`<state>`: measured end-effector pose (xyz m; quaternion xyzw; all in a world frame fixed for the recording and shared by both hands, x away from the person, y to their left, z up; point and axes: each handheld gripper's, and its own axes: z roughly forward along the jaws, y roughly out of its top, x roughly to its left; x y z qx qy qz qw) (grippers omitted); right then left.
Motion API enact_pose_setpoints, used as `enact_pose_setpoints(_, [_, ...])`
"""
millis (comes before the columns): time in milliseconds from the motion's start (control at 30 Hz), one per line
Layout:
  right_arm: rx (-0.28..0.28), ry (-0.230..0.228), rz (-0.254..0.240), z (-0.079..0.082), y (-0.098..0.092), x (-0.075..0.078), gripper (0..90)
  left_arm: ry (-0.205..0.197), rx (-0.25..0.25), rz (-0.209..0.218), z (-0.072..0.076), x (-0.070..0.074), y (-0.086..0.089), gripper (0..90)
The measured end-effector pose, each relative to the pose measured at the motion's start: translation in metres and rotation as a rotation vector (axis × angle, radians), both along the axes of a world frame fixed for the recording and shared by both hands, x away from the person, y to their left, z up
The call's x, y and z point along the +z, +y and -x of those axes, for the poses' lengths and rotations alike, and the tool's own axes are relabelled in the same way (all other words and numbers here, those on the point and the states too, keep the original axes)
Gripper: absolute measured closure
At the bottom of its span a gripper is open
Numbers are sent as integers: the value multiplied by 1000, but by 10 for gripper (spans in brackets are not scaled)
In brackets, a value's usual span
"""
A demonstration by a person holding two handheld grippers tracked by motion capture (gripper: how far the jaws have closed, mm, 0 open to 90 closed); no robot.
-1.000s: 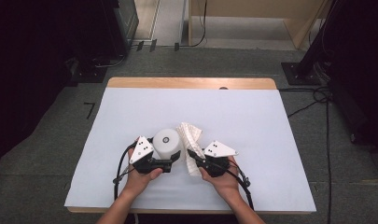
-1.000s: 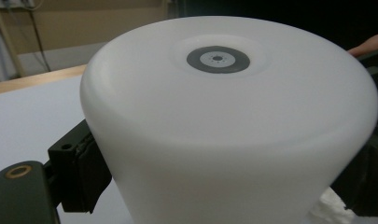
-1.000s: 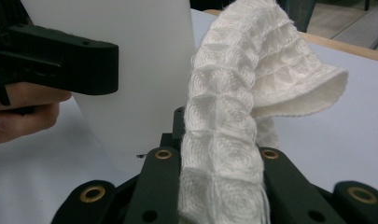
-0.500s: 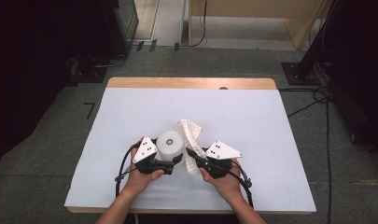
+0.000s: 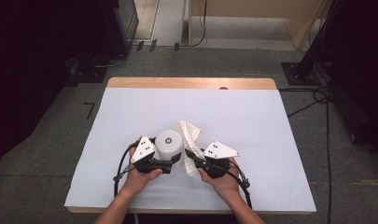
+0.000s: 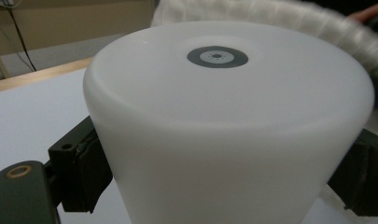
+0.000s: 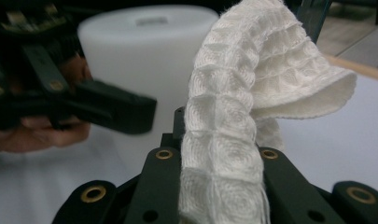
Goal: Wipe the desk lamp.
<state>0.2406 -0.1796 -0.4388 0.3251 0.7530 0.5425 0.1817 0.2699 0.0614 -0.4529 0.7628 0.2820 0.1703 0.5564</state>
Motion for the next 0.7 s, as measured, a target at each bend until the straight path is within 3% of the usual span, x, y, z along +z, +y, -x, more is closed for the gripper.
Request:
enact_pose_setpoints(133, [0,-18,2,1,-1,3,793,1,3,14,1,1,-2,87])
enact_pose_setpoints(300, [0,48,42,-7,1,-14,792,-9,9,18,0,1,-1,87])
enact_pose_setpoints(500, [-34,67,60,-12,-2,-20,792,-28,51,-84,-4,-13,-6,87])
enact_pose_setpoints(633, [-42,62,56,-13,-5,-19,792,-31,47,-116,-3,-17,-10,86])
enact_pose_setpoints(700, [-45,64,56,-13,-6,-20,792,-24,43,-112,-3,-17,-10,86])
